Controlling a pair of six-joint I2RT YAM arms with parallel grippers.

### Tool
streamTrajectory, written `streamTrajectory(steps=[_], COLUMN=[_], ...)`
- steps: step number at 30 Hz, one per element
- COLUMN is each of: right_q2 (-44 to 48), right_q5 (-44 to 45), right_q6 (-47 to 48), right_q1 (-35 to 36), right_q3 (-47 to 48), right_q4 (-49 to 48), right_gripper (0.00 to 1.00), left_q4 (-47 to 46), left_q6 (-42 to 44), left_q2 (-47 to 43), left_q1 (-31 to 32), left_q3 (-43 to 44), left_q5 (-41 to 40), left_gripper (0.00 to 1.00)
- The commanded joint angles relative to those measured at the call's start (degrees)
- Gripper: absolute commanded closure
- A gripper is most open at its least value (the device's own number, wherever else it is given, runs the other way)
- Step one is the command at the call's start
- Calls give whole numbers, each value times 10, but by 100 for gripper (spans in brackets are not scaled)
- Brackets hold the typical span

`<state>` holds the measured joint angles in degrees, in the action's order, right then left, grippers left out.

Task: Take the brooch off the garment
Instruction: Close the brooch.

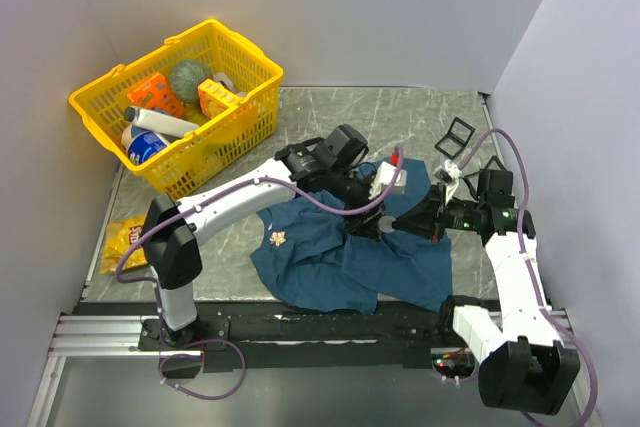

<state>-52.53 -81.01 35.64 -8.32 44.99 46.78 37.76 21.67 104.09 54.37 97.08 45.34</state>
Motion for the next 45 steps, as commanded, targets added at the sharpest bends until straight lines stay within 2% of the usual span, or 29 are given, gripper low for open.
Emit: streamTrajectory(steps=[1,3,5,9,11,13,21,24,25,28,32,45], right_q2=[23,30,35,49,52,55,59,48,45,33,34,31], right_q5=[13,18,26,40,50,59,126,140,137,122,121,120], right_q6=[34,39,43,45,44,44,38,32,31,31,29,15], right_q1=[10,15,18,30,36,43,96,102,102,101,101,95], right_q3=[20,20,17,12,8,3,-12,-10,-6,2,1,2], right_q4=[2,2,1,-8,-18,-27,-64,-70,-67,-56,-57,-64], right_gripper=[100,100,100,100,100,100,100,100,100,100,100,100], left_q4=[-41,-41,-38,-46,-57,-62,-105,-114,-103,-88,-88,-144], left_q6=[-16,-9,-2,-2,-8,-14,-40,-58,-62,-76,-94,-141], left_q2=[-51,-58,-66,-77,-85,-94,-130,-125,-112,-75,-43,-23], left_q1=[-17,-19,-22,-32,-39,-59,-148,-149,-148,-143,-126,-81], left_q3=[-21,-27,-30,-36,-43,-49,-103,-115,-110,-81,-51,-55], left_q5=[-2,-9,-18,-60,-88,-96,-97,-69,-27,17,23,4], left_gripper=[23,22,14,8,1,4,4,4,4,4,4,4])
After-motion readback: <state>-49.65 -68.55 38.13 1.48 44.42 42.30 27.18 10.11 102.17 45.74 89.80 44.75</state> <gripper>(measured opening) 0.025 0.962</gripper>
